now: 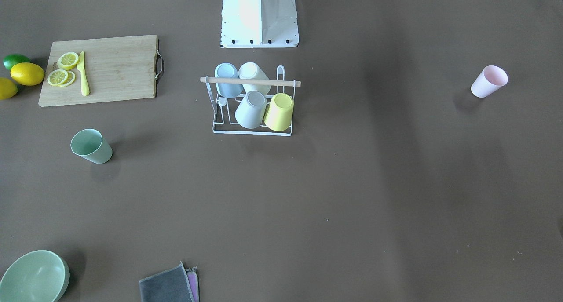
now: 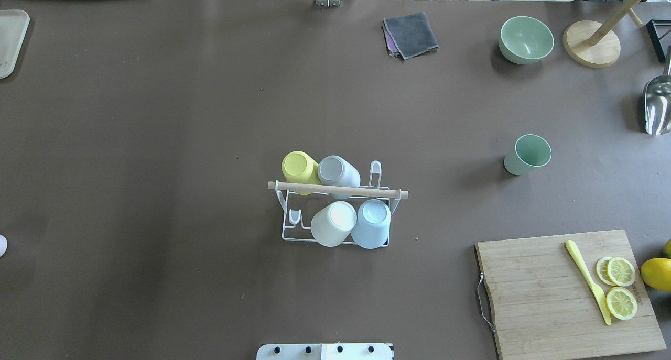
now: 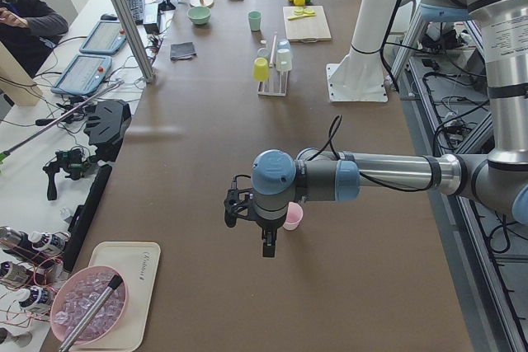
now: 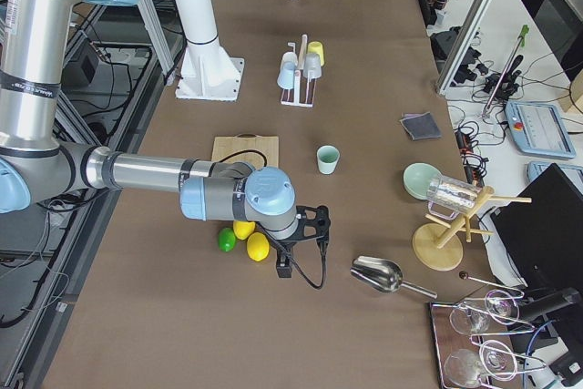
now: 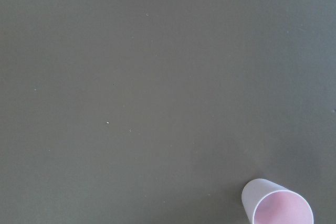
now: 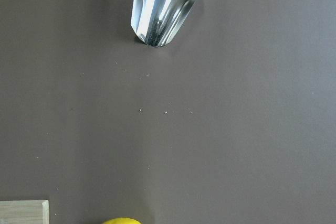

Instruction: Place cup on cup holder

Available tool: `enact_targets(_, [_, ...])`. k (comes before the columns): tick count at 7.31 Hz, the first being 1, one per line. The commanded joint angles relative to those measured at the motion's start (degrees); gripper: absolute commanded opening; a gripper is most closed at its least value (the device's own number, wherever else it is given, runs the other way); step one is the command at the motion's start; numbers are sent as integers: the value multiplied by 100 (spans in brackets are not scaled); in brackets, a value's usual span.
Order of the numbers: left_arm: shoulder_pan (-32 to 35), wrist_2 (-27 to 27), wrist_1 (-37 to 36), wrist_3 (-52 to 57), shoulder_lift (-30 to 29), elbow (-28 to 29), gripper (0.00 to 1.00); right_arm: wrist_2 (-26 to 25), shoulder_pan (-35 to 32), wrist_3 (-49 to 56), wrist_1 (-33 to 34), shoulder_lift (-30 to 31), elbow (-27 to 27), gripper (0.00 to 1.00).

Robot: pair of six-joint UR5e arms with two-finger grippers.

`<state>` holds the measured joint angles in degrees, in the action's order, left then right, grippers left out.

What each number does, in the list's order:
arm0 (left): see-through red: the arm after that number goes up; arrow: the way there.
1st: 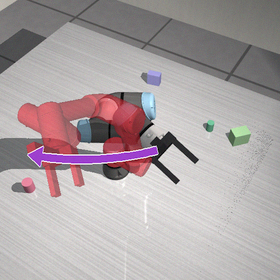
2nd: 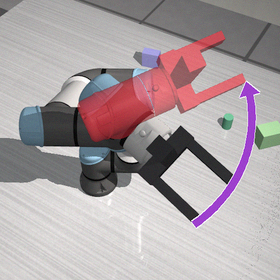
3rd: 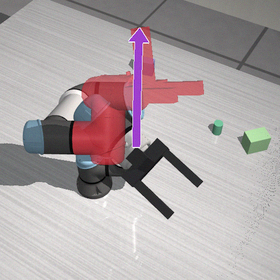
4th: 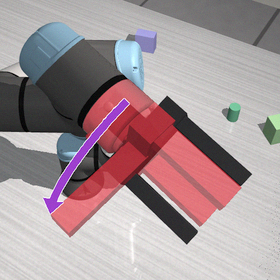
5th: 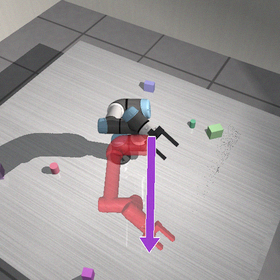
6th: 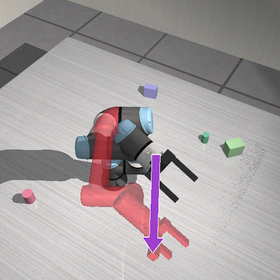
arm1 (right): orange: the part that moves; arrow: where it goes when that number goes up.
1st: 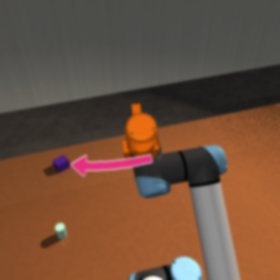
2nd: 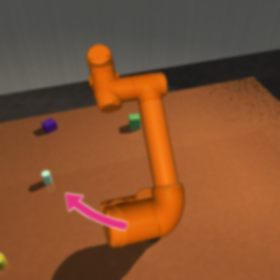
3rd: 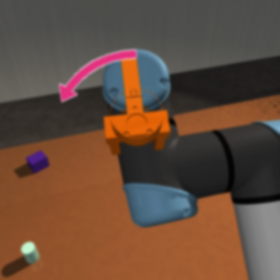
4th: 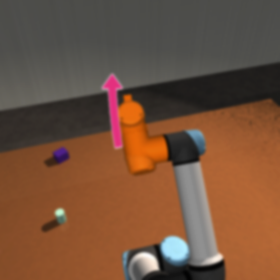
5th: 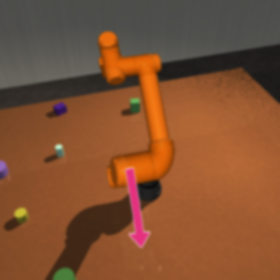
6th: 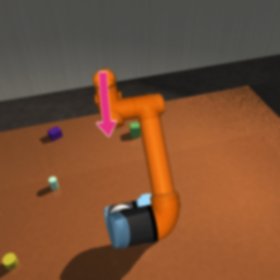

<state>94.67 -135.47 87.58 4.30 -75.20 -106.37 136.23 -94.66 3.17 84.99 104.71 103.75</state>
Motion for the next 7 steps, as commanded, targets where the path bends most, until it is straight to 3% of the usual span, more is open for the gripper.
enact_targets(1, [25, 21, 512, -8, 23, 352, 99, 0, 281, -1, 0, -205, 5, 100])
enact_targets(7, [-10, 74, 655, 19, 58, 372, 99, -439, 1177, -19, 271, -1047, 66, 100])
